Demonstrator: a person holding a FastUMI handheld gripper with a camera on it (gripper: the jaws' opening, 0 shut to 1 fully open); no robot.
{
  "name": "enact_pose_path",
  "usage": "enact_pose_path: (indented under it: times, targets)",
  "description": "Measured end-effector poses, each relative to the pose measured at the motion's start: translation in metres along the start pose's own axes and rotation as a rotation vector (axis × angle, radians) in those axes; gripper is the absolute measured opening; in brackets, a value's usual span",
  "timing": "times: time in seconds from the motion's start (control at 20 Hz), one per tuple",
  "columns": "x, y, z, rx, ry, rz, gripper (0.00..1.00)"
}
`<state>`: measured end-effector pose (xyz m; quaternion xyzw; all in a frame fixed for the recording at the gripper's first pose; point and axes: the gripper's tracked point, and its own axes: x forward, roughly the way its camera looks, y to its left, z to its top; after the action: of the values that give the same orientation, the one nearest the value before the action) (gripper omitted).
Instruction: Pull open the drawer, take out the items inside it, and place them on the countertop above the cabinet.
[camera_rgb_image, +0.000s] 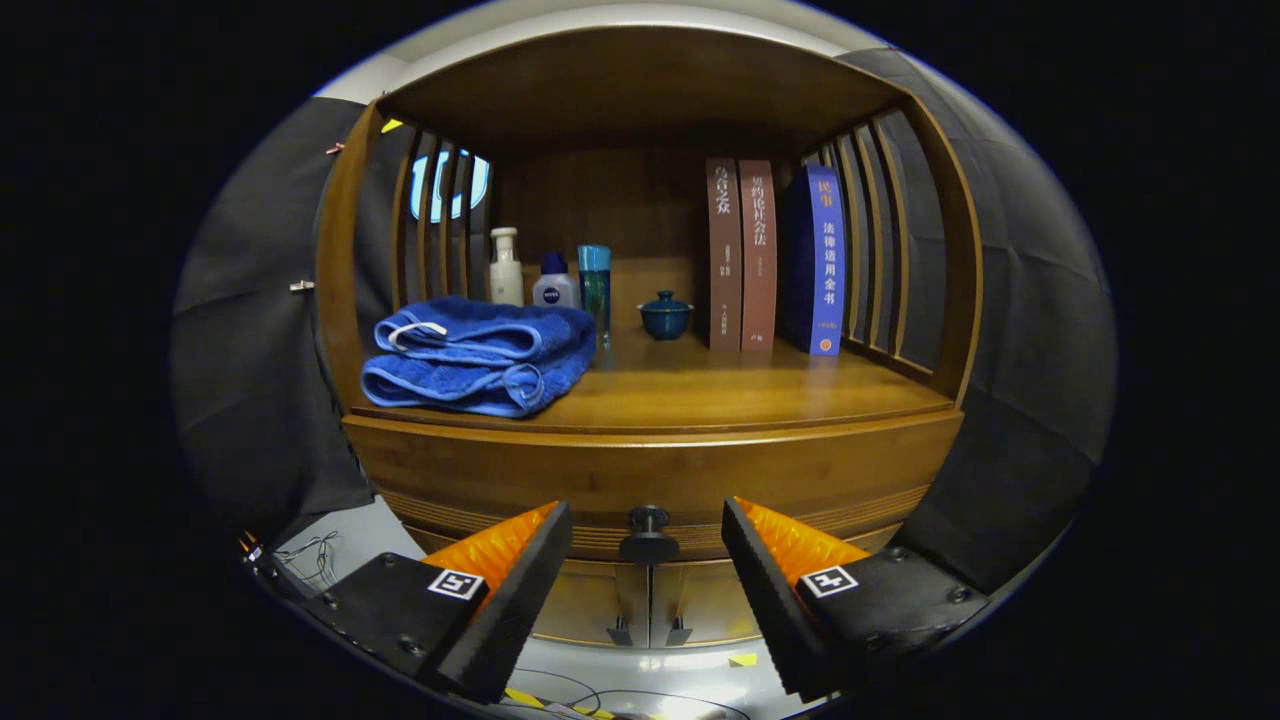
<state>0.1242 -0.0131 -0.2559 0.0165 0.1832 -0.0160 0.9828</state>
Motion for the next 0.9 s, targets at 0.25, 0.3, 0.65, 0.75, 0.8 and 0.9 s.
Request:
enact_pose_path:
  times: [0.25,0.3,0.65,0.75,0.8,0.9]
  targets:
    - [0.028,0.003,-0.025,0.016,0.051,0.012,0.96]
    - [0.034,0.005,-0.031,0.018,0.066,0.015,0.92]
    - [0.044,-0.002,-0.042,0.008,0.1,0.005,0.49]
    - [0.044,-0.002,-0.045,-0.013,0.111,0.002,0.4]
    - [0.045,-0.002,-0.045,-0.008,0.112,0.004,0.35]
    - [0.046,-0.001,-0.045,-0.005,0.117,0.007,0.35]
